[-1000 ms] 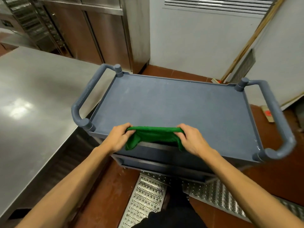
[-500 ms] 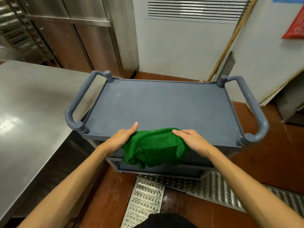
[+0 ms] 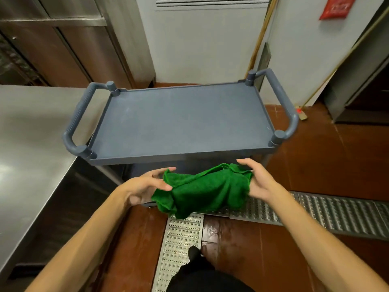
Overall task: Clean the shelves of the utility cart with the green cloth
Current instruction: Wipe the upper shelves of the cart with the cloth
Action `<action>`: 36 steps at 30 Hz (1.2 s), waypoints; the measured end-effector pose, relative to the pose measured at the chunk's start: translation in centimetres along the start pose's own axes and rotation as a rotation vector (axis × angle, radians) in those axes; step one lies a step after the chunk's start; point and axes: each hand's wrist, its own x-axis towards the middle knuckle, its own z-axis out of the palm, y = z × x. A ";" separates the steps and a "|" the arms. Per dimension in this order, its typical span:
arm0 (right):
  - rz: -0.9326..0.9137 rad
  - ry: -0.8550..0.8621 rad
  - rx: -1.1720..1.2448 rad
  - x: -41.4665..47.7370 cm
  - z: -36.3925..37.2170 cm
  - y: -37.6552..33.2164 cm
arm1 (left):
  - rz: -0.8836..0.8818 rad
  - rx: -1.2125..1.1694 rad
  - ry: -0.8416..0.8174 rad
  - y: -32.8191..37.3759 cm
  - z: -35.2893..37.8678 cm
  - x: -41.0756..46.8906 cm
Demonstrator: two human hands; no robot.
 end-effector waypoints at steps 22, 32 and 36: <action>-0.195 0.356 -0.618 -4.9 -6.0 9.5 | -0.003 0.120 0.518 -5.1 5.9 -1.2; -0.067 0.314 -0.304 -5.8 -0.4 10.3 | -0.039 0.353 0.317 -5.8 1.8 -4.1; -0.106 0.388 -0.603 -4.6 1.4 12.0 | 0.017 0.795 0.347 -6.3 -1.6 -4.8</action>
